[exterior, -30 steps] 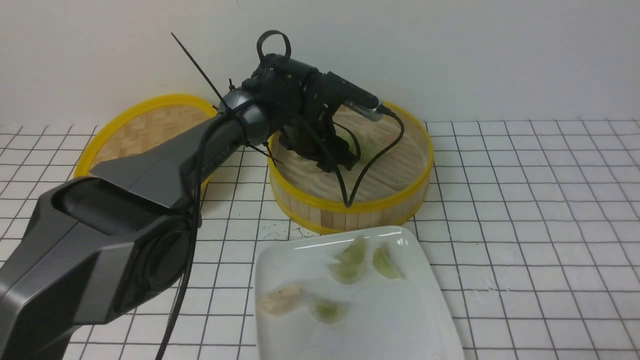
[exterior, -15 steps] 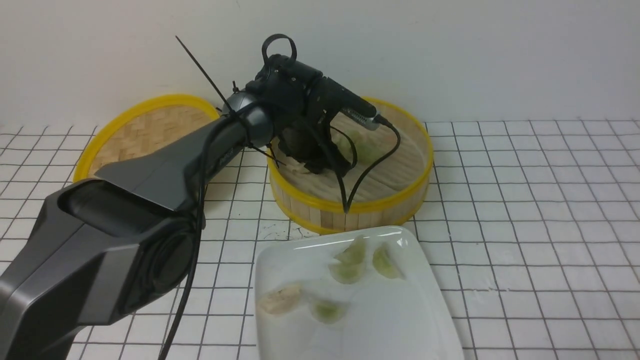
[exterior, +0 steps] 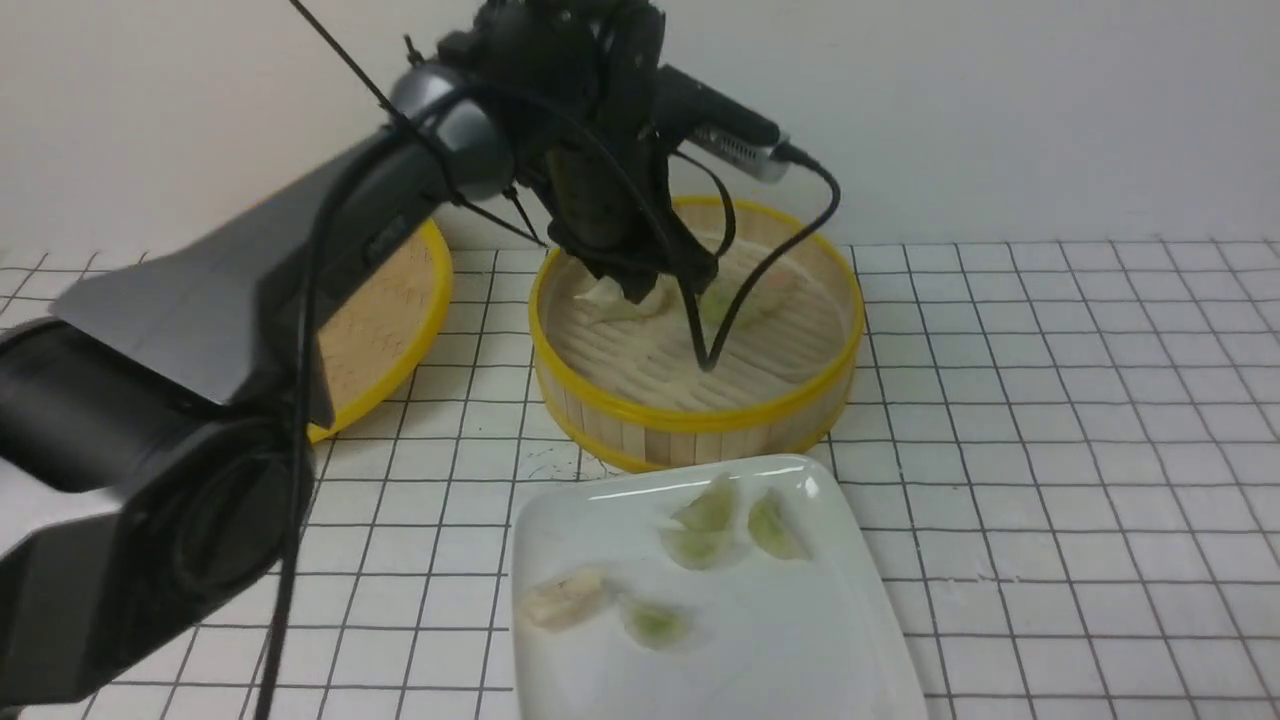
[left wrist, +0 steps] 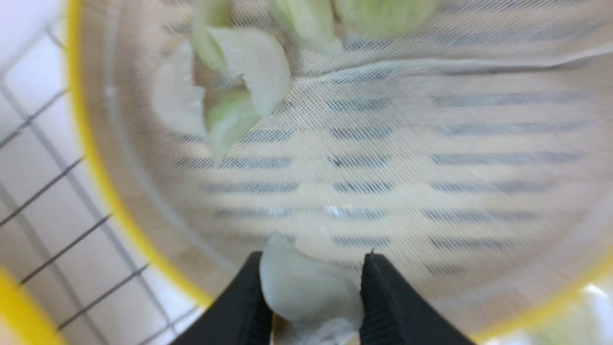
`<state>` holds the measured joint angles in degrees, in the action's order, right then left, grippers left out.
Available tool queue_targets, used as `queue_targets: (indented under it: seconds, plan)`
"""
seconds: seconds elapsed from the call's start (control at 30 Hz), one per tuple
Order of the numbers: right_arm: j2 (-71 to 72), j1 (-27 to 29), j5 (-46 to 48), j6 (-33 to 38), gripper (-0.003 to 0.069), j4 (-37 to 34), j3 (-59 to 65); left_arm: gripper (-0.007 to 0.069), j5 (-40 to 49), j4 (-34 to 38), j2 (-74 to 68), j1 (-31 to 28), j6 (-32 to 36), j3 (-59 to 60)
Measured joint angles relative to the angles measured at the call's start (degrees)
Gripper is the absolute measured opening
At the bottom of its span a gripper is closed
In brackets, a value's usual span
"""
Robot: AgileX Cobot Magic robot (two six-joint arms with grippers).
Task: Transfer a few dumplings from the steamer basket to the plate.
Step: Use the left arm to put the dumpling into the plate
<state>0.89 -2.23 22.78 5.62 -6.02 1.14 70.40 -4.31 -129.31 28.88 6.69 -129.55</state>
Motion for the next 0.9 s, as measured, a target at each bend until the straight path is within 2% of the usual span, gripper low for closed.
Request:
queue_targets:
  seconds: [0.23, 0.33, 0.57, 0.8, 0.9]
  plan:
    - [0.00, 0.00, 0.00, 0.00, -0.0015, 0.00, 0.00, 0.0206, 0.20, 12.85, 11.47, 0.85, -0.52, 14.47]
    - [0.00, 0.00, 0.00, 0.00, -0.0015, 0.00, 0.00, 0.0206, 0.24, 14.97, 12.53, 1.97, -0.52, 20.50]
    - [0.00, 0.00, 0.00, 0.00, -0.0015, 0.00, 0.00, 0.0211, 0.03, 12.12, 6.63, 4.49, -1.84, 26.63]
    - [0.00, 0.00, 0.00, 0.00, -0.0015, 0.00, 0.00, 0.0402, -0.24, 11.80, 3.67, 5.05, -2.68, 26.62]
    - [0.00, 0.00, 0.00, 0.00, -0.0015, 0.00, 0.00, 0.0386, -0.24, 11.44, 4.75, 5.11, -3.68, 26.62]
